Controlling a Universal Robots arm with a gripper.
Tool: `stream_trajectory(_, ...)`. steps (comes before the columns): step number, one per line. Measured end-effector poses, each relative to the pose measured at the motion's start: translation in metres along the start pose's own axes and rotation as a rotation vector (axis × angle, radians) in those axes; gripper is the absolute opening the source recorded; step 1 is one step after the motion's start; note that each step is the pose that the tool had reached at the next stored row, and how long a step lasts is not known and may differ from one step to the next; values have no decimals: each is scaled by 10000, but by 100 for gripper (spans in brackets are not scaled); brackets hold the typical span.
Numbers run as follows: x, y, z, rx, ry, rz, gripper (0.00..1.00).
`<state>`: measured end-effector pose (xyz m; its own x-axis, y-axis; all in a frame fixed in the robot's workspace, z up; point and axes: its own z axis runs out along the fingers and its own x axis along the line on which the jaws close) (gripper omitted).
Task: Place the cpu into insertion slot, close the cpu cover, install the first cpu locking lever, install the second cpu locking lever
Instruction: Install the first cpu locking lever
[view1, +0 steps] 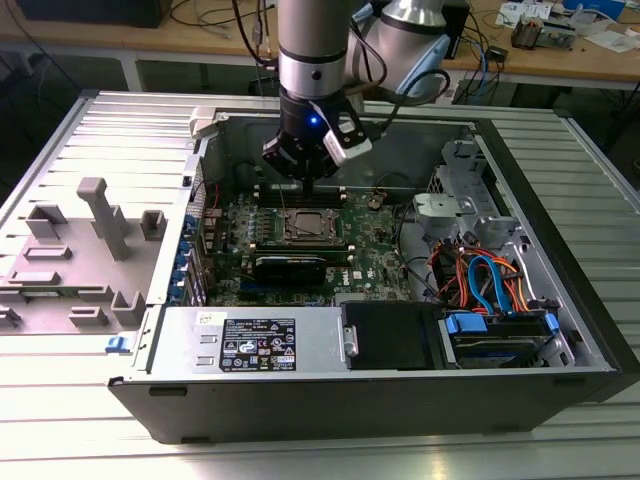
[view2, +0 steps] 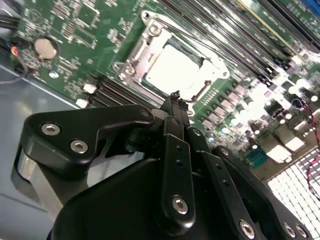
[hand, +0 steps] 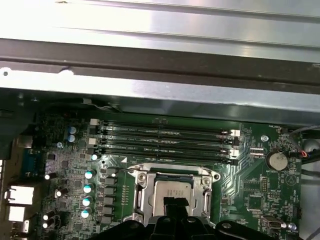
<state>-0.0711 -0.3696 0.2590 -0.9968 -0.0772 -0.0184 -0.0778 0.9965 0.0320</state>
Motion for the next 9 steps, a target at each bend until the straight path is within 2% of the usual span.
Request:
stream_trajectory(3,86,7,2,-1,-8,13,11)
stream_trajectory(6,107,9,6,5,-12,188,11)
stream_trajectory(9,197,15,8,7,-34,249,11)
